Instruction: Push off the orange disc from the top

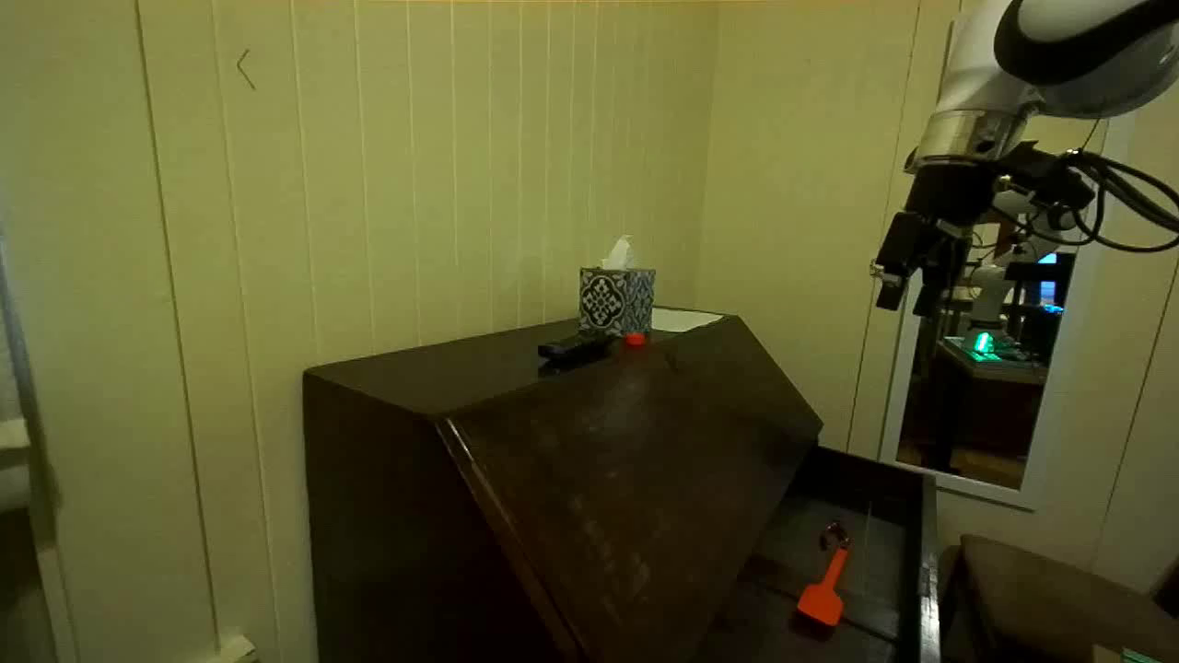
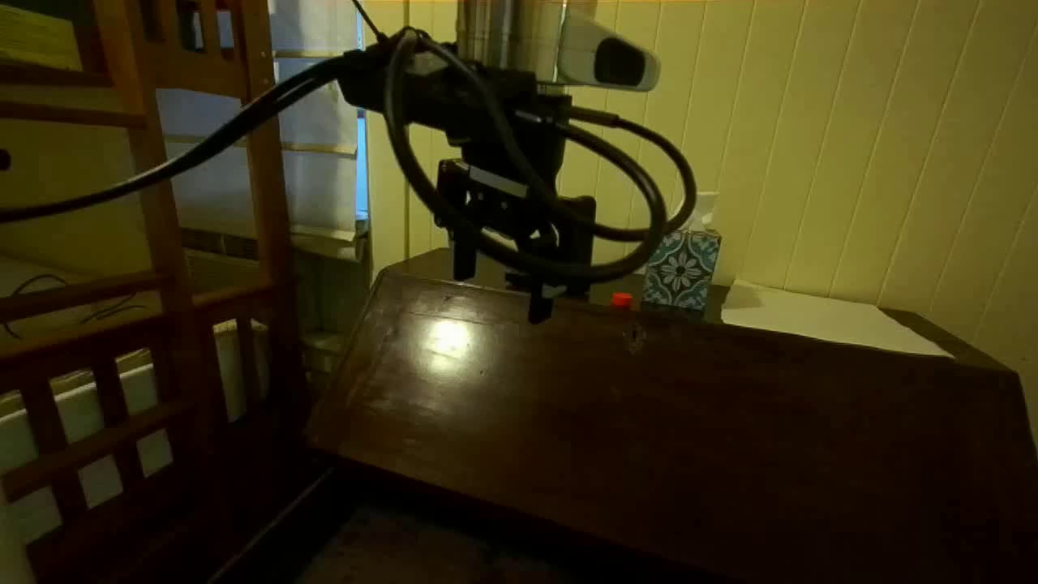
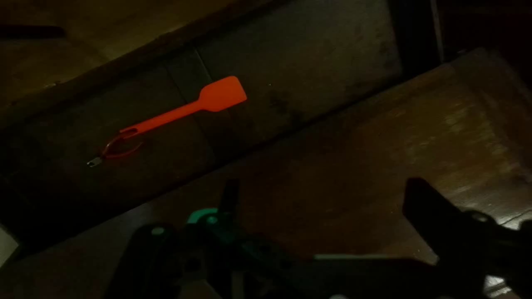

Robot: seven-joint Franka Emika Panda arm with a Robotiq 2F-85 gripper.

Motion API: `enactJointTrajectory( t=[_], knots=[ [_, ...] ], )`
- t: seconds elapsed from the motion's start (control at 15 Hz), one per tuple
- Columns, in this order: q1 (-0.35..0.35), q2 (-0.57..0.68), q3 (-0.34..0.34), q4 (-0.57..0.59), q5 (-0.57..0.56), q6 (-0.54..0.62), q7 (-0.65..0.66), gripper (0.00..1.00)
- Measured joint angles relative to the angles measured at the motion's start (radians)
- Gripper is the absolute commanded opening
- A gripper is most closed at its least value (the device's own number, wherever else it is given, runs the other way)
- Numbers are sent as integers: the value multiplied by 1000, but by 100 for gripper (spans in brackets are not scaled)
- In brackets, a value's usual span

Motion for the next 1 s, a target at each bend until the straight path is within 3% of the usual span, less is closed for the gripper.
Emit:
enactJointTrajectory(
  t=[0.6, 1.0],
  knots=[
    [-1, 7, 3, 2, 0, 20, 1, 100],
    [22, 166, 43, 116, -2, 207, -9, 100]
  ],
)
